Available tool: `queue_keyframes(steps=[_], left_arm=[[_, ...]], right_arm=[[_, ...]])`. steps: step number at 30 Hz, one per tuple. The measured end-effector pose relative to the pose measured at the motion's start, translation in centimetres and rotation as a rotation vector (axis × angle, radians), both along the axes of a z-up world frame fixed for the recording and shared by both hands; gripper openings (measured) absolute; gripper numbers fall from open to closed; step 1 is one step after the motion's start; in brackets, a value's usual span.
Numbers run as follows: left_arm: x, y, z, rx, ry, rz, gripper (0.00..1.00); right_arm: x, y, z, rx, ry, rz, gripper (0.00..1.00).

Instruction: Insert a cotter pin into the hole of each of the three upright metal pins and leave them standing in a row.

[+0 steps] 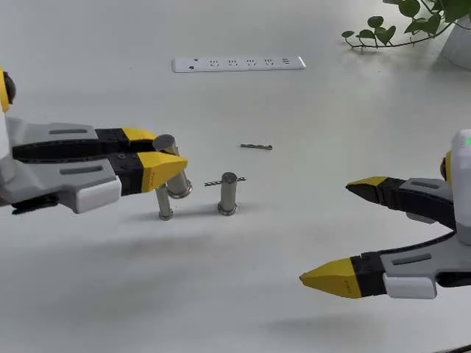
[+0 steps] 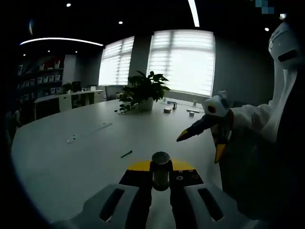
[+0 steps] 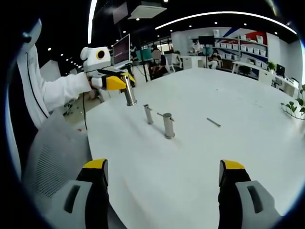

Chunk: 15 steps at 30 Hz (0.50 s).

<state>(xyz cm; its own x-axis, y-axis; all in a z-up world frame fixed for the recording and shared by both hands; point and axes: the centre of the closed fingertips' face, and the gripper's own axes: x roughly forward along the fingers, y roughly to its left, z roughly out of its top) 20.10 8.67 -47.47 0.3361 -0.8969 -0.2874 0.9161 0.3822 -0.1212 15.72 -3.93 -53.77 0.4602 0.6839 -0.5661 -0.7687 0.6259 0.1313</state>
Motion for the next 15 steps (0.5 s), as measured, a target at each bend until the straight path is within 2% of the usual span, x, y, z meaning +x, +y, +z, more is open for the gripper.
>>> queue_keyframes(steps=[4,7,10,12,15], left_arm=[[-0.8,-0.8,-1.2,0.027,0.009,-0.023,0.09],[-1.5,-1.4,-2.4,0.066,0.009,-0.050,0.09],[-2.2,-1.9,-3.5,0.071,0.025,-0.067,0.09],[-2.6,-2.2,-4.2,0.084,0.024,-0.075,0.09],[-2.8,-2.5,-5.0,0.089,0.037,-0.075,0.09]], right_arm=[[-0.1,0.0,0.0,0.005,0.002,-0.002,0.96],[0.0,0.0,0.0,0.008,0.001,-0.005,0.97],[-0.1,0.1,0.0,0.010,0.002,-0.004,0.97],[-0.1,0.1,0.0,0.009,0.003,-0.004,0.97],[-0.2,0.2,-0.1,0.007,0.005,-0.002,0.97]])
